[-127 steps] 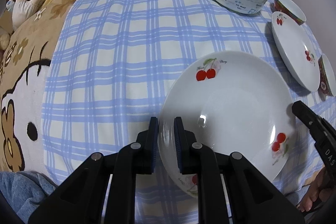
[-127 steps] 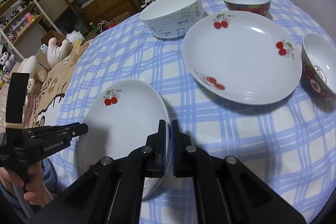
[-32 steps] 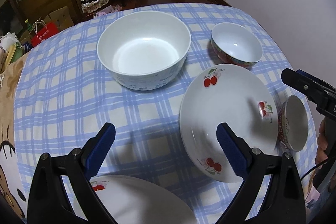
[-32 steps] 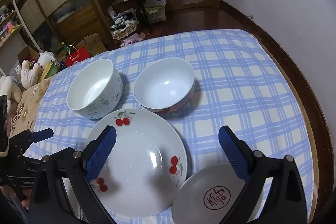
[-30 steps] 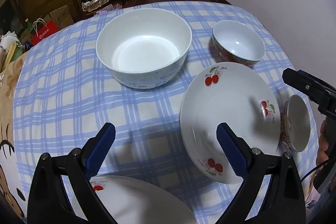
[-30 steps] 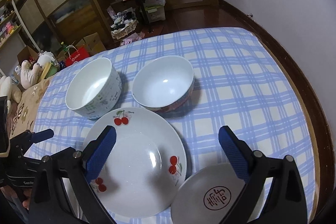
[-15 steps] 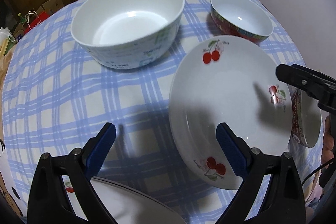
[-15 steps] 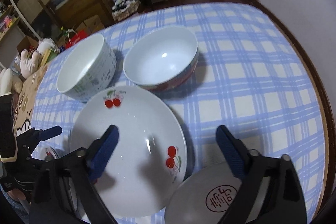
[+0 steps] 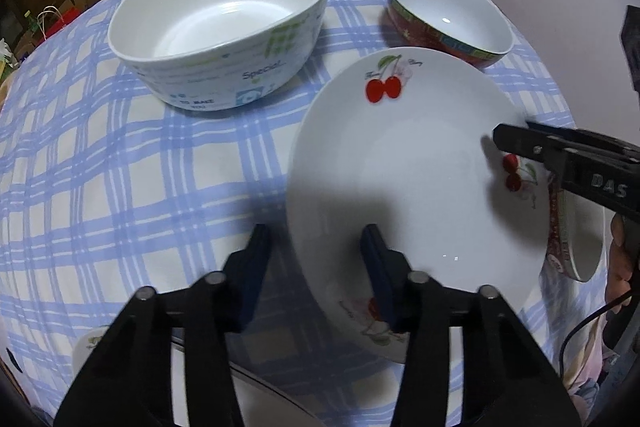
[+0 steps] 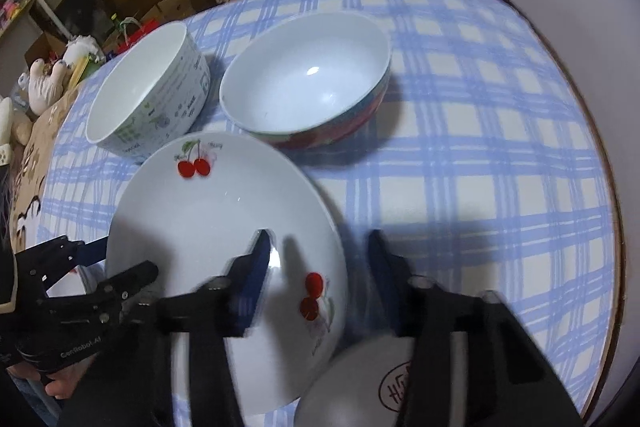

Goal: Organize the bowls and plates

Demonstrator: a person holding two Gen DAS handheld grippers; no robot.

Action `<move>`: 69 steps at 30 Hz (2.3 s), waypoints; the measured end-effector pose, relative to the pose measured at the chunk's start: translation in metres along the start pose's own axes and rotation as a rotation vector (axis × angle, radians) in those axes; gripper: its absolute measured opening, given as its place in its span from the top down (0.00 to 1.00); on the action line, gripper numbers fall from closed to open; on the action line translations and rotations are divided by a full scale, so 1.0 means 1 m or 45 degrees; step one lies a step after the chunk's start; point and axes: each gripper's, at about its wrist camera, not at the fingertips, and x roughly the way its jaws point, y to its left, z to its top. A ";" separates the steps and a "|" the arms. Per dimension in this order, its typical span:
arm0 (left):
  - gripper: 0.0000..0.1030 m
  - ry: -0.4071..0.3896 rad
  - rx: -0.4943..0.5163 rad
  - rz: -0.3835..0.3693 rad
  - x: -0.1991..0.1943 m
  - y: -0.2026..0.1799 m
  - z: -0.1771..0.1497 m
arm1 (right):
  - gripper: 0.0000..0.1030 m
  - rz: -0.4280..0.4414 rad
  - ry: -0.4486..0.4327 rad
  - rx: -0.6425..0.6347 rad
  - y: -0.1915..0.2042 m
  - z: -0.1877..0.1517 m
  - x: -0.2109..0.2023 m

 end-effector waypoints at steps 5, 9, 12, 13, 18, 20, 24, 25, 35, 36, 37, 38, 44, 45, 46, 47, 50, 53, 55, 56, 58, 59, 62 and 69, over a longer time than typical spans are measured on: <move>0.72 -0.016 -0.023 -0.024 0.000 -0.003 -0.001 | 0.69 -0.010 0.011 -0.012 0.001 0.000 0.002; 0.75 -0.053 -0.056 -0.037 -0.002 -0.002 -0.002 | 0.74 -0.043 0.007 -0.017 0.004 -0.001 0.003; 0.77 -0.060 -0.062 -0.044 -0.006 -0.002 -0.004 | 0.81 -0.044 -0.018 0.041 -0.002 -0.003 0.000; 0.77 -0.061 -0.068 -0.042 -0.007 -0.001 -0.004 | 0.81 -0.024 -0.024 0.066 -0.005 -0.003 -0.001; 0.77 -0.040 -0.111 -0.042 -0.010 0.006 0.000 | 0.85 0.050 -0.056 0.117 -0.009 -0.007 -0.007; 0.77 -0.058 -0.100 -0.017 -0.014 0.007 0.002 | 0.85 0.047 -0.060 0.107 -0.006 -0.009 -0.008; 0.77 -0.060 -0.102 -0.009 -0.021 0.011 0.001 | 0.85 0.076 -0.073 0.128 -0.003 -0.014 -0.011; 0.77 -0.057 -0.105 -0.010 -0.021 0.012 0.001 | 0.85 0.080 -0.074 0.135 -0.003 -0.014 -0.011; 0.77 -0.058 -0.135 -0.014 -0.028 0.014 -0.003 | 0.85 0.071 -0.086 0.130 0.006 -0.019 -0.016; 0.77 -0.057 -0.139 -0.015 -0.028 0.014 -0.003 | 0.85 0.068 -0.091 0.125 0.008 -0.019 -0.018; 0.77 -0.054 -0.148 -0.017 -0.029 0.015 -0.003 | 0.85 0.069 -0.094 0.122 0.009 -0.020 -0.019; 0.77 -0.055 -0.151 -0.016 -0.031 0.016 -0.004 | 0.85 0.071 -0.097 0.118 0.010 -0.020 -0.021; 0.77 -0.066 -0.155 -0.011 -0.043 0.021 -0.006 | 0.86 0.098 -0.117 0.134 0.014 -0.022 -0.030; 0.77 -0.070 -0.153 -0.007 -0.046 0.021 -0.007 | 0.86 0.102 -0.122 0.134 0.016 -0.022 -0.032; 0.77 -0.074 -0.156 -0.005 -0.049 0.022 -0.008 | 0.86 0.104 -0.124 0.133 0.017 -0.023 -0.034; 0.77 -0.075 -0.158 -0.004 -0.051 0.022 -0.009 | 0.86 0.106 -0.126 0.130 0.020 -0.023 -0.036; 0.77 -0.086 -0.165 -0.001 -0.060 0.027 -0.013 | 0.86 0.111 -0.135 0.123 0.028 -0.026 -0.043; 0.77 -0.091 -0.171 0.002 -0.070 0.031 -0.019 | 0.86 0.117 -0.137 0.116 0.037 -0.029 -0.050; 0.77 -0.095 -0.181 0.004 -0.079 0.036 -0.025 | 0.86 0.119 -0.140 0.106 0.045 -0.031 -0.056; 0.77 -0.099 -0.182 0.006 -0.084 0.039 -0.028 | 0.86 0.121 -0.141 0.100 0.050 -0.032 -0.059; 0.77 -0.108 -0.185 0.017 -0.093 0.043 -0.033 | 0.86 0.126 -0.145 0.089 0.059 -0.035 -0.065; 0.77 -0.114 -0.186 0.023 -0.099 0.045 -0.036 | 0.86 0.128 -0.145 0.083 0.062 -0.036 -0.067; 0.77 -0.135 -0.180 0.044 -0.113 0.052 -0.044 | 0.86 0.146 -0.148 0.077 0.074 -0.040 -0.075; 0.76 -0.160 -0.203 0.058 -0.140 0.068 -0.069 | 0.86 0.161 -0.167 0.049 0.104 -0.054 -0.090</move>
